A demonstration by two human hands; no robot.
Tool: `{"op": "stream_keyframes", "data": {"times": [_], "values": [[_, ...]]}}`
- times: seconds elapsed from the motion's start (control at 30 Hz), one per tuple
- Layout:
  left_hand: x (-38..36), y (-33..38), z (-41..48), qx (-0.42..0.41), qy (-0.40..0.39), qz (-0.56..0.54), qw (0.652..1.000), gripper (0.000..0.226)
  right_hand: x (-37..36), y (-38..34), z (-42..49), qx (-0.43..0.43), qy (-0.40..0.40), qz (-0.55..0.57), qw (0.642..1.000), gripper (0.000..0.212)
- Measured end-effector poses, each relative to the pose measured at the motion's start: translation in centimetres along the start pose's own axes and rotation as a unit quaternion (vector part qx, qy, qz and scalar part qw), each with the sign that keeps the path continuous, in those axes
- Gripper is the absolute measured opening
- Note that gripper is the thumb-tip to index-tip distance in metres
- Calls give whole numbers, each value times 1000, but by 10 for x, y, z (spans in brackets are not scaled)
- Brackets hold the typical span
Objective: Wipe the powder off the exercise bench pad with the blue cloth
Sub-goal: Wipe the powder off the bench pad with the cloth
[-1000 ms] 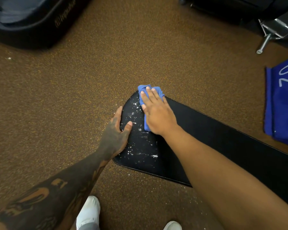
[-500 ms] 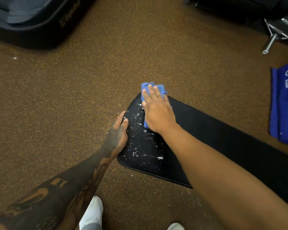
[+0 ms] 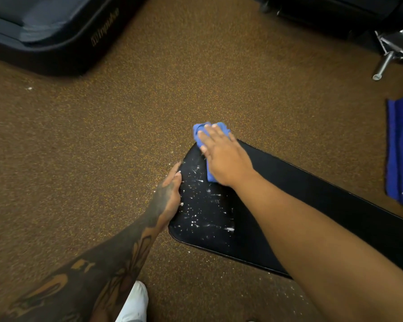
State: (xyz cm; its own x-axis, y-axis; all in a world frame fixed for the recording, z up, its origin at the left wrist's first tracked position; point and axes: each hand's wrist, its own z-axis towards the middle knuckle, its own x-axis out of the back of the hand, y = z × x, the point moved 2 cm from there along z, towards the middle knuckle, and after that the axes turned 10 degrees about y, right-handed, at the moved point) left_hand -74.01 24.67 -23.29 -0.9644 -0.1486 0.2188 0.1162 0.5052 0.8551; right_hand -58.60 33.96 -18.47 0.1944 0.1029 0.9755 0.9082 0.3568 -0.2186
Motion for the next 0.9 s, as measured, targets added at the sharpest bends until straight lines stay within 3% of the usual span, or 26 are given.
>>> {"op": "stream_keyframes", "data": {"times": [0.07, 0.1, 0.23, 0.3, 0.4, 0.43, 0.53, 0.6, 0.77, 0.83, 0.9], "values": [[0, -3, 2, 26, -14, -24, 999, 53, 0, -3, 5, -68, 19, -7, 997, 48], [-1, -5, 3, 35, -19, -43, 998, 51, -1, -13, 1, -59, 19, -13, 998, 49], [-4, -1, 2, 52, -8, -104, 993, 47, -4, -33, -25, 93, -39, -13, 995, 49], [-6, -2, 2, 73, -11, -121, 990, 39, -2, -19, -11, 62, -22, -17, 998, 49], [-6, -3, 2, 85, -32, -133, 987, 42, -2, -17, 1, -48, 18, -1, 999, 47], [-6, -3, 2, 83, -34, -138, 986, 43, -5, -25, -4, -43, 17, 2, 999, 47], [-6, -3, 2, 66, -17, -148, 987, 43, -8, -43, -31, 78, -19, 13, 997, 48], [-7, -4, 3, 62, -21, -144, 987, 43, -6, -31, -30, 99, -31, 14, 994, 48], [-6, -5, 2, 126, -50, -186, 973, 41, -5, -19, -1, -100, 40, 18, 994, 47], [-6, -4, 1, 128, -46, -204, 969, 37, -8, -33, -11, -55, 29, 11, 998, 47], [-8, -4, 2, 126, -38, -223, 966, 35, -8, -40, -29, 57, -7, 7, 998, 48]]}}
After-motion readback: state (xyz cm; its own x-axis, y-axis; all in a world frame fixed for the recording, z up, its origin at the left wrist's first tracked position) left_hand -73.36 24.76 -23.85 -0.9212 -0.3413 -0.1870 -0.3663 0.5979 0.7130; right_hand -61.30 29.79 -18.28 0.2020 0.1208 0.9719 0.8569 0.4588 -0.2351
